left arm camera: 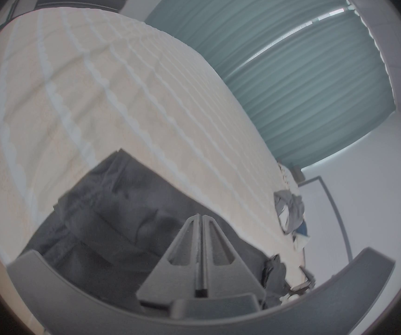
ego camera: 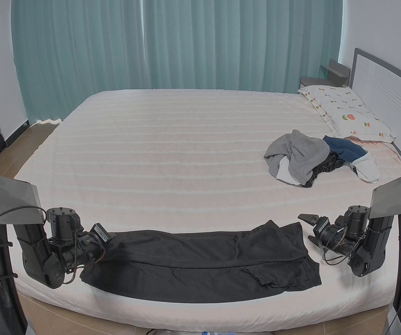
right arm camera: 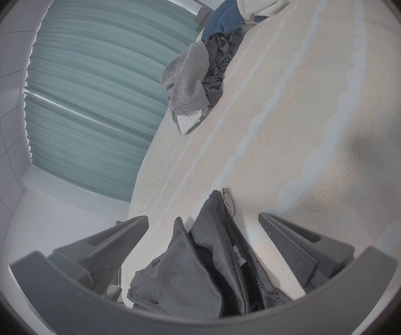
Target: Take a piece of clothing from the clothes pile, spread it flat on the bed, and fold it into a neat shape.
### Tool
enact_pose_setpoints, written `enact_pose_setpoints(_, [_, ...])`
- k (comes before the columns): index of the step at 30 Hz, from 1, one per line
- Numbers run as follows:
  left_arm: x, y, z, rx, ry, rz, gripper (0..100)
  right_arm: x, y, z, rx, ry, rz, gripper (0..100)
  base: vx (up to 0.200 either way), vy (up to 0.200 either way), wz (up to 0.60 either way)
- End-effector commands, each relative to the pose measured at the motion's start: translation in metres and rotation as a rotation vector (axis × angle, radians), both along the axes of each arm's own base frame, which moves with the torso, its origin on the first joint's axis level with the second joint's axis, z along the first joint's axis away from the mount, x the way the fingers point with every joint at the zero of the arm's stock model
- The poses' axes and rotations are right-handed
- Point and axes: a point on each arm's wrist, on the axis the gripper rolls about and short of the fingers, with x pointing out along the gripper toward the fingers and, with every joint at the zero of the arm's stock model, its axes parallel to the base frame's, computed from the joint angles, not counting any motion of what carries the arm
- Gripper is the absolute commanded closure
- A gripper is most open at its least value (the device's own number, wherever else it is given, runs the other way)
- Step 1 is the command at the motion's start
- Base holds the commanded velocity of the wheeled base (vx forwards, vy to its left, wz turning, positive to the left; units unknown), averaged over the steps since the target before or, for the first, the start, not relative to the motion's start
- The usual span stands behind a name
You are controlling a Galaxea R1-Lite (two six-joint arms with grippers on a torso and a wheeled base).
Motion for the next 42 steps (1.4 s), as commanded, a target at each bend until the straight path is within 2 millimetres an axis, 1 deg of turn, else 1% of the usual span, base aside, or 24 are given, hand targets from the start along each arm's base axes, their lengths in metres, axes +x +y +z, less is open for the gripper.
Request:
enact_pose_setpoints(1, [-0.011, -0.005, -0.019, 0.071, 0.073, -0.057, 100, 0.0, 0.0, 0.0, -0.001, -0.013, 0.002, 0, 0.0, 0.0, 0.0])
enact_pose_setpoints(3, [-0.016, -0.005, -0.025, 0.118, 0.092, -0.085, 100, 0.0, 0.0, 0.0, -0.001, -0.011, 0.002, 0, 0.0, 0.0, 0.0])
enact_pose_setpoints(7, [-0.027, -0.003, -0.029, 0.195, 0.125, -0.114, 100, 0.0, 0.0, 0.0, -0.001, -0.01, 0.002, 0, 0.0, 0.0, 0.0])
enact_pose_setpoints(9, [-0.035, 0.0, -0.034, 0.298, 0.153, -0.14, 100, -0.001, 0.0, 0.0, -0.001, -0.008, 0.002, 0, 0.0, 0.0, 0.0])
enact_pose_setpoints(11, [-0.037, 0.003, -0.037, 0.391, 0.17, -0.137, 100, -0.001, 0.0, 0.0, -0.001, -0.008, 0.002, 0, 0.0, 0.0, 0.0])
enact_pose_setpoints(13, [-0.038, 0.004, -0.037, 0.436, 0.173, -0.114, 100, -0.001, 0.0, 0.0, -0.001, -0.008, 0.002, 0, 0.0, 0.0, 0.0])
enact_pose_setpoints(18, [-0.039, 0.004, -0.032, 0.455, 0.163, -0.102, 100, 0.0, 0.001, 0.0, -0.004, -0.011, 0.005, 0, 0.0, 0.0, 0.0])
enact_pose_setpoints(19, [-0.042, 0.005, -0.028, 0.471, 0.156, -0.112, 100, -0.001, 0.001, 0.0, -0.004, -0.009, 0.005, 0, 0.0, 0.0, 0.0])
enact_pose_setpoints(22, [-0.051, 0.006, -0.029, 0.519, 0.193, -0.15, 100, -0.001, 0.001, 0.0, -0.004, -0.009, 0.005, 0, 0.0, 0.0, 0.0])
enact_pose_setpoints(23, [-0.053, 0.009, -0.03, 0.567, 0.213, -0.15, 100, 0.0, 0.001, 0.0, -0.004, -0.011, 0.005, 0, 0.0, 0.0, 0.0])
enact_pose_setpoints(25, [-0.051, 0.015, -0.029, 0.62, 0.216, -0.116, 100, 0.0, 0.001, 0.0, -0.004, -0.011, 0.005, 0, 0.0, 0.0, 0.0])
enact_pose_setpoints(27, [-0.046, 0.019, -0.025, 0.633, 0.188, -0.082, 100, 0.0, 0.001, 0.0, -0.004, -0.011, 0.005, 0, 0.0, 0.0, 0.0])
enact_pose_setpoints(28, [-0.042, 0.021, -0.019, 0.629, 0.158, -0.063, 100, 0.0, 0.001, 0.0, -0.004, -0.011, 0.005, 0, 0.0, 0.0, 0.0])
enact_pose_setpoints(29, [-0.041, 0.022, -0.018, 0.628, 0.153, -0.06, 100, -0.001, 0.001, 0.0, -0.005, -0.01, 0.006, 0, 0.0, 0.0, 0.0])
enact_pose_setpoints(30, [-0.035, 0.024, -0.009, 0.613, 0.105, -0.032, 100, -0.001, 0.001, 0.0, -0.005, -0.01, 0.006, 0, 0.0, 0.0, 0.0])
enact_pose_setpoints(31, [-0.032, 0.025, -0.005, 0.602, 0.084, -0.027, 100, -0.001, 0.001, 0.0, -0.005, -0.008, 0.006, 0, 0.0, 0.0, 0.0])
enact_pose_setpoints(36, [-0.031, 0.03, 0.001, 0.554, 0.053, -0.03, 100, -0.001, 0.001, 0.0, -0.005, -0.008, 0.006, 0, 0.0, 0.0, 0.0])
enact_pose_setpoints(37, [-0.029, 0.033, 0.003, 0.546, 0.042, -0.024, 0, -0.001, 0.001, 0.0, -0.005, -0.008, 0.006, 0, 0.0, 0.0, 0.0])
enact_pose_setpoints(42, [-0.024, 0.036, 0.003, 0.52, 0.036, 0.002, 0, -0.001, 0.002, 0.0, -0.006, -0.009, 0.011, 0, 0.0, 0.0, 0.0])
